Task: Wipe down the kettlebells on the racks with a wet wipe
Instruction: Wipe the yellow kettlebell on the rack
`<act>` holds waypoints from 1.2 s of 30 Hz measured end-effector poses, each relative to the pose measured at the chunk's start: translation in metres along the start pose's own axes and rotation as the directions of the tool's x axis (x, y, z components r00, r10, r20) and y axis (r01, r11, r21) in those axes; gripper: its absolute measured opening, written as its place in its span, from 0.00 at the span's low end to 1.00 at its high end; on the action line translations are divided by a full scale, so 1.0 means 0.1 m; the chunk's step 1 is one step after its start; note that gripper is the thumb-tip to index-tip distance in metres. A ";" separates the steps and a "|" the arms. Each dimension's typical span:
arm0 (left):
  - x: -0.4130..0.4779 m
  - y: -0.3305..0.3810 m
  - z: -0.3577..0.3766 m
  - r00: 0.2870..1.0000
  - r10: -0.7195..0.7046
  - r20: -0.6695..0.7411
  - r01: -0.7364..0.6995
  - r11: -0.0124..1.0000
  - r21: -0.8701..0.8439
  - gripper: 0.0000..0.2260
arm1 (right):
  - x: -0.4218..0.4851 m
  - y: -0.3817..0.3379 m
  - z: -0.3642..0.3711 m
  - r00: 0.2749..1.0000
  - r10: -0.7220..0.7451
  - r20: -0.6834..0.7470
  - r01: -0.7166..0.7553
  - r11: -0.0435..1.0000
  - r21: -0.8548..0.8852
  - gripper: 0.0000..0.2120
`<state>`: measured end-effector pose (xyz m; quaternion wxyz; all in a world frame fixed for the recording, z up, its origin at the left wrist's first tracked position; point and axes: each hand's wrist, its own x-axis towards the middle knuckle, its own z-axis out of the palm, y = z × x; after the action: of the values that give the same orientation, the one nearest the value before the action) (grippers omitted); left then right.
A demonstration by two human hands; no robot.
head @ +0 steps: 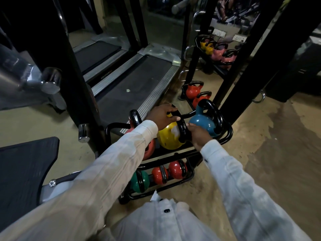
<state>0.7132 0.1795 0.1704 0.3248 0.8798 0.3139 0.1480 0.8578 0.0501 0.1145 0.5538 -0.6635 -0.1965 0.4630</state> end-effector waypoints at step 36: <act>0.12 -0.07 0.01 1.000 -0.005 0.003 0.005 1.000 0.019 0.25 | -0.59 0.27 0.09 0.927 -0.360 -0.107 0.317 0.903 -0.290 0.11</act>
<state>0.7199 0.1913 0.1659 0.3173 0.8823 0.3168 0.1430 0.8145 0.0008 0.1139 0.5451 -0.7222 -0.3253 0.2746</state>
